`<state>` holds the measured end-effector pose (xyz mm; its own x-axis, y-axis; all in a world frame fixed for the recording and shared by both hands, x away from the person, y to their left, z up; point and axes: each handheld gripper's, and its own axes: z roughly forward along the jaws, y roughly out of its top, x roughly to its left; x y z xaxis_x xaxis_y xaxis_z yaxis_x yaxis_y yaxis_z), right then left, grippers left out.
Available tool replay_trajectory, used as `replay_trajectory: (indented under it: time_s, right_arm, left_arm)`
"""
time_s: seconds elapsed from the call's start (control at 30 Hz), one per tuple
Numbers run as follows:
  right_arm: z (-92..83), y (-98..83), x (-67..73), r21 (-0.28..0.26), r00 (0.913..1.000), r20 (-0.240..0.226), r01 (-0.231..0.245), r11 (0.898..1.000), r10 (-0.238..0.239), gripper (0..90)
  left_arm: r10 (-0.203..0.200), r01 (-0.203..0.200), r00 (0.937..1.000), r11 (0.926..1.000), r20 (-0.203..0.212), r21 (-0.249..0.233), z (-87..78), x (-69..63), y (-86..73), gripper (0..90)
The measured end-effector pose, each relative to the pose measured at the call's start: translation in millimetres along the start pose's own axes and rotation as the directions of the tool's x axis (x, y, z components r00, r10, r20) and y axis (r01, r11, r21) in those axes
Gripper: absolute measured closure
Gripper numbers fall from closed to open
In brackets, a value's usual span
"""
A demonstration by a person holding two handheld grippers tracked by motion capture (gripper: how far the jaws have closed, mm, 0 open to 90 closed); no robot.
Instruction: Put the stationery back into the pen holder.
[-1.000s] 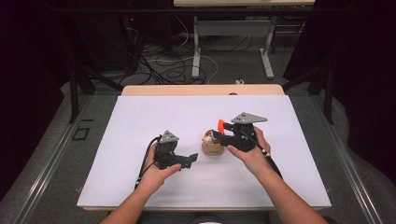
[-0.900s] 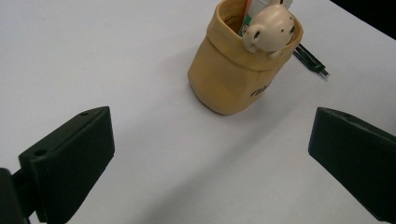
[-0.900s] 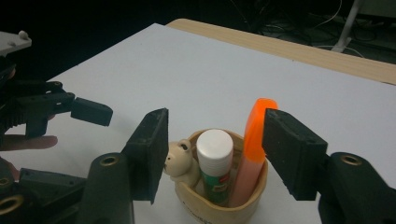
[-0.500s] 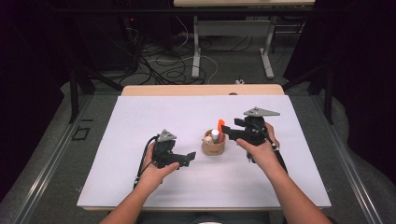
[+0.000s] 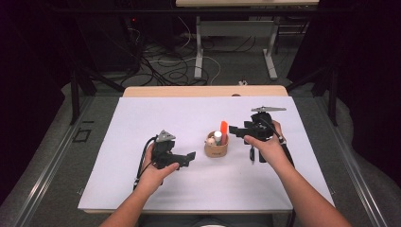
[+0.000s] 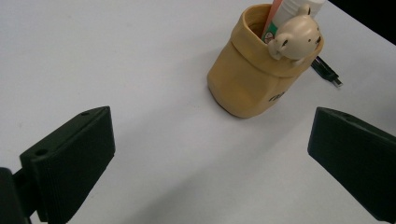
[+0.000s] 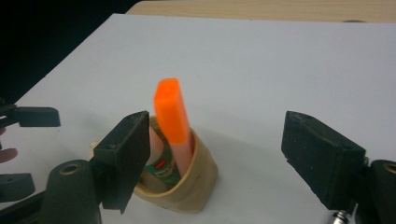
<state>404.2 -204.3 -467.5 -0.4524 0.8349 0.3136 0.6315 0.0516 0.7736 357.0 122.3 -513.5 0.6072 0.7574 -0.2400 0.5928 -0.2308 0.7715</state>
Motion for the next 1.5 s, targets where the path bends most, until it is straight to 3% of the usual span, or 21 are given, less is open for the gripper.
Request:
replay_trajectory:
  time_s: [0.23, 0.53, 0.77, 0.87, 1.1, 1.13, 1.27, 1.5]
  right_arm:
    - [1.1, 9.8, -18.0, 0.072, 0.9984, 0.037, -0.045, 0.996, 0.043, 22.7]
    - [3.8, 22.4, -35.0, 0.144, 0.9915, 0.130, -0.028, 0.989, 0.010, 22.6]
    - [9.6, 27.9, -42.2, 0.187, 0.9857, 0.168, -0.047, 0.981, 0.015, 23.8]
    - [14.0, 29.0, -45.3, 0.214, 0.9824, 0.178, -0.093, 0.972, 0.055, 24.8]
    - [23.2, 28.6, -60.0, 0.244, 0.9665, 0.235, -0.161, 0.956, 0.103, 32.8]
    - [23.7, 28.5, -61.8, 0.252, 0.9674, 0.229, -0.166, 0.953, 0.108, 34.9]
    - [28.3, 26.7, -65.2, 0.273, 0.9543, 0.265, -0.211, 0.939, 0.138, 42.6]
    - [36.2, 22.9, -66.8, 0.316, 0.9423, 0.299, -0.246, 0.916, 0.150, 51.2]
  left_arm:
    - [-0.005, 0.005, 1.0000, 1.0000, -0.007, -0.007, -2.2, 3.7, 0.9, 0.7]
    - [-0.017, 0.016, 0.9996, 0.9998, -0.022, -0.009, -2.5, 6.4, 1.1, 0.6]
    - [-0.017, 0.017, 0.9995, 0.9998, -0.025, -0.012, -4.2, 8.7, 1.5, 0.5]
    - [-0.018, 0.017, 0.9995, 0.9997, -0.025, -0.015, -4.4, 9.9, 1.3, 0.5]
    - [-0.016, 0.016, 0.9996, 0.9997, -0.025, -0.016, -4.8, 11.1, 1.4, 0.5]
    - [-0.018, 0.017, 0.9995, 0.9997, -0.024, -0.017, -4.8, 11.2, 1.4, 0.5]
    - [-0.018, 0.018, 0.9996, 0.9997, -0.024, -0.016, -4.6, 10.9, 1.3, 0.5]
    - [-0.018, 0.018, 0.9996, 0.9998, -0.022, -0.013, -4.1, 10.9, 1.2, 0.5]
